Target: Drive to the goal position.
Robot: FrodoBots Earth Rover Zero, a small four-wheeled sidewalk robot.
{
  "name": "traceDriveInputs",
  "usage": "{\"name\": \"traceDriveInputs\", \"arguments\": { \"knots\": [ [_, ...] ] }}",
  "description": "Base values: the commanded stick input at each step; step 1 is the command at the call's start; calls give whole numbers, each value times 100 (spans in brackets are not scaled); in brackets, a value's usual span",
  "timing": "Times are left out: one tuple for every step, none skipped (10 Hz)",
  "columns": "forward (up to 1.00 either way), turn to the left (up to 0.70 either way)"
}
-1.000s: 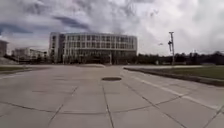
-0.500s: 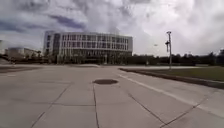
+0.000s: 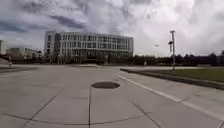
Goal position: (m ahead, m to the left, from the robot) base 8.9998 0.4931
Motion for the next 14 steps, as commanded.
{"name": "traceDriveInputs", "arguments": {
  "knots": [
    [100,40],
    [100,40],
    [100,40],
    [100,40],
    [100,40],
    [100,40],
    [100,40],
    [100,40],
    [100,25],
    [100,2],
    [100,0],
    [100,0],
    [100,0],
    [100,0]
  ]
}}
